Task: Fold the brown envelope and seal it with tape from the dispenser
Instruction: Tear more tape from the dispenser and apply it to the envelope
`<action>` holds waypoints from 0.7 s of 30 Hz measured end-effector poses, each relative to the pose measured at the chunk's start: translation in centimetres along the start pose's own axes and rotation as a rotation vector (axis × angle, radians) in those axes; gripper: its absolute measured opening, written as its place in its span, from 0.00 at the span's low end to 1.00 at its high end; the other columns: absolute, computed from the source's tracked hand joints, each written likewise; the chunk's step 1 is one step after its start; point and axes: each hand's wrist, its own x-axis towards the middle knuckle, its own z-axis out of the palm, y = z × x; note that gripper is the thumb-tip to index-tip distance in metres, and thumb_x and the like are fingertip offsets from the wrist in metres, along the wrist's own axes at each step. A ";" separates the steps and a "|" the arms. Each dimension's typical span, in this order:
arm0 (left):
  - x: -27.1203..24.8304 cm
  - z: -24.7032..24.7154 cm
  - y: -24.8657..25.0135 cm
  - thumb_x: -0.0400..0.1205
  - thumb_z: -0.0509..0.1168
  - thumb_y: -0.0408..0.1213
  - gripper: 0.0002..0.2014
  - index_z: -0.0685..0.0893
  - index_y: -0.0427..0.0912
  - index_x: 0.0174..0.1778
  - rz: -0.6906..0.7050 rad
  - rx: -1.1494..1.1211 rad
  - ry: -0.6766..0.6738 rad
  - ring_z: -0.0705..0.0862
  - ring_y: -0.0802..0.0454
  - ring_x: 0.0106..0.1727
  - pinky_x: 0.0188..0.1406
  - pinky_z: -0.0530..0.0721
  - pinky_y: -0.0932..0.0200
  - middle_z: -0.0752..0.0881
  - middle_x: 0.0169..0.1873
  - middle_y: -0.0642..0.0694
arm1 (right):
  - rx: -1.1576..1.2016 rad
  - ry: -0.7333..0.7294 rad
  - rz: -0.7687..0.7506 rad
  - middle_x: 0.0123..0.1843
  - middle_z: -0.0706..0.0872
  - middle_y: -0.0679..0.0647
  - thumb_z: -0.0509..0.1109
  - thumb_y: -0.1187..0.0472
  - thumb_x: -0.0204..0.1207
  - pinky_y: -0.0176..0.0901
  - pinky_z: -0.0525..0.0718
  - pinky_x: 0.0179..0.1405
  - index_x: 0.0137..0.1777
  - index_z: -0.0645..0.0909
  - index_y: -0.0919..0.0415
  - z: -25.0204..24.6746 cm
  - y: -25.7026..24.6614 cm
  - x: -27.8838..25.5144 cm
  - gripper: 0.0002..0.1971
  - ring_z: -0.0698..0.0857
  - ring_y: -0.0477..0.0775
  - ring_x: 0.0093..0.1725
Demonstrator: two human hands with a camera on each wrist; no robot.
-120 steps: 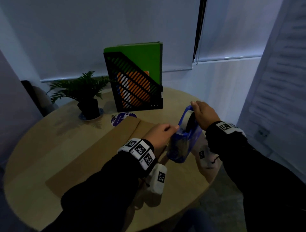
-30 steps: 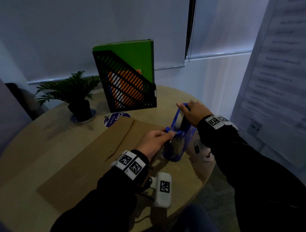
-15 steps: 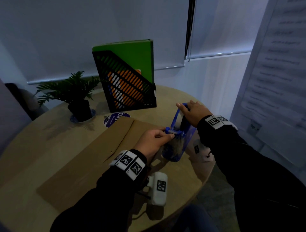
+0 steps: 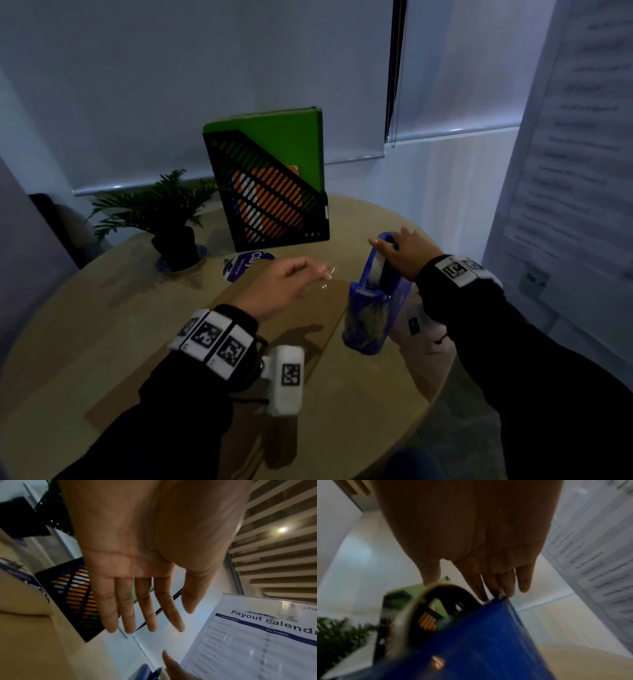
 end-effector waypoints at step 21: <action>-6.1 -6.7 -5.1 0.83 0.56 0.22 0.18 0.84 0.50 0.47 0.075 0.172 0.184 0.77 0.81 0.56 0.51 0.74 0.84 0.83 0.60 0.53 | 0.540 -0.174 -0.414 0.47 0.88 0.53 0.68 0.52 0.80 0.46 0.79 0.49 0.44 0.86 0.54 3.8 -13.5 -7.8 0.09 0.84 0.54 0.50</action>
